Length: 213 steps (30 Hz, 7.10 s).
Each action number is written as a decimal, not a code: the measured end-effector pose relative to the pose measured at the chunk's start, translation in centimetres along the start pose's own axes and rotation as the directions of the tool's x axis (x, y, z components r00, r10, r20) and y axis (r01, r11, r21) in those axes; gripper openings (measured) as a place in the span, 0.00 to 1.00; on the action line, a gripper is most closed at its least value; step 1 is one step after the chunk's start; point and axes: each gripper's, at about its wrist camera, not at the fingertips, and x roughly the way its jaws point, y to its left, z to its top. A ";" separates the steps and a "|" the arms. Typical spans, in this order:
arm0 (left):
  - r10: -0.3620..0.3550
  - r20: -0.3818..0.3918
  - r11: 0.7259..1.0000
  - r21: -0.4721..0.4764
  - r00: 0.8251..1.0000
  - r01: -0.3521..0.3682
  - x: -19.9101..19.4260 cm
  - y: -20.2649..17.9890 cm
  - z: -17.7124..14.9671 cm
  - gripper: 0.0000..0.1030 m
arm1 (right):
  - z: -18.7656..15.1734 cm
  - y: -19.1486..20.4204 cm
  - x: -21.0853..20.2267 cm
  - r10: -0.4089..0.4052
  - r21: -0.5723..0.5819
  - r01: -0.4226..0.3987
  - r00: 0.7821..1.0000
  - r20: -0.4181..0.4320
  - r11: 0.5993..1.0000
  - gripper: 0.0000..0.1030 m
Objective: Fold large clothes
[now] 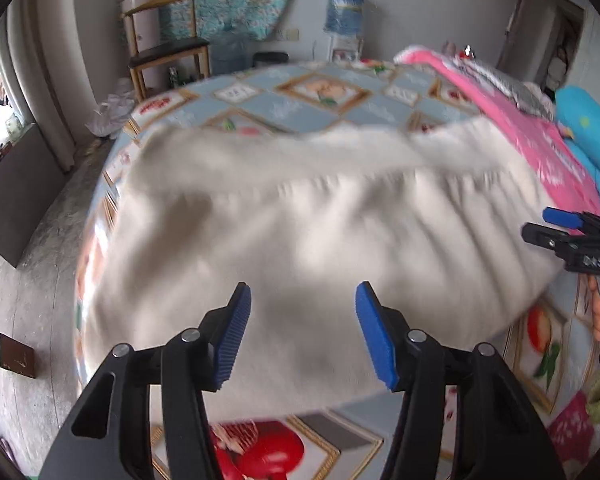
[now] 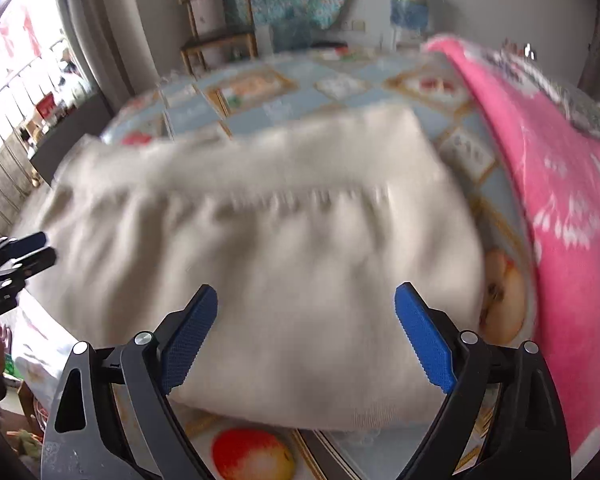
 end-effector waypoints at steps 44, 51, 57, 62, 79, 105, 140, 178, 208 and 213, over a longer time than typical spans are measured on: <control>0.111 0.044 0.991 -0.086 0.993 -0.107 -1.9 -0.6 -3.0 0.55 | -3.6 10.5 -1.2 0.044 -0.184 -0.025 0.994 0.099 0.983 0.88; -0.019 0.125 0.992 -0.119 0.992 0.034 -6.7 0.8 -5.3 0.55 | -4.8 6.1 -5.3 0.181 -0.022 -0.180 0.980 0.080 0.983 0.88; -0.211 0.059 0.941 -0.259 0.976 0.219 -5.1 2.5 -8.5 0.55 | -8.3 -0.3 -5.7 0.298 0.287 -0.299 0.953 0.049 0.910 0.88; -0.268 0.111 0.849 -0.443 0.957 0.289 -2.9 5.5 -8.7 0.55 | -8.6 -3.2 -4.1 0.297 0.419 -0.308 0.950 0.093 0.854 0.84; -0.039 0.008 0.952 -0.303 0.999 0.039 -3.8 3.1 -8.0 0.55 | -8.0 -2.0 -5.4 0.149 0.381 -0.164 0.987 0.069 0.910 0.80; -0.091 0.280 0.977 -0.162 0.956 0.140 -15.5 -6.3 -6.5 0.95 | -10.3 8.9 -17.7 -0.128 0.110 0.097 0.939 0.319 0.989 0.93; 0.290 -0.023 0.939 -0.185 0.957 -0.290 -10.0 -6.5 -8.4 0.95 | -10.1 10.0 -12.7 -0.177 0.091 0.168 0.977 0.115 0.982 0.93; 0.252 -0.035 0.957 -0.142 0.967 -0.254 -9.3 -8.2 -8.0 0.95 | -10.4 9.8 -12.5 -0.178 0.101 0.169 0.980 0.086 0.980 0.93; 0.255 -0.045 0.953 -0.155 0.966 -0.259 -8.9 -7.3 -7.5 0.95 | -9.9 9.9 -11.9 -0.177 0.094 0.171 0.982 0.067 0.981 0.93; 0.258 -0.044 0.953 -0.154 0.965 -0.261 -9.0 -7.4 -7.5 0.95 | -10.0 9.9 -11.9 -0.179 0.094 0.173 0.982 0.066 0.980 0.93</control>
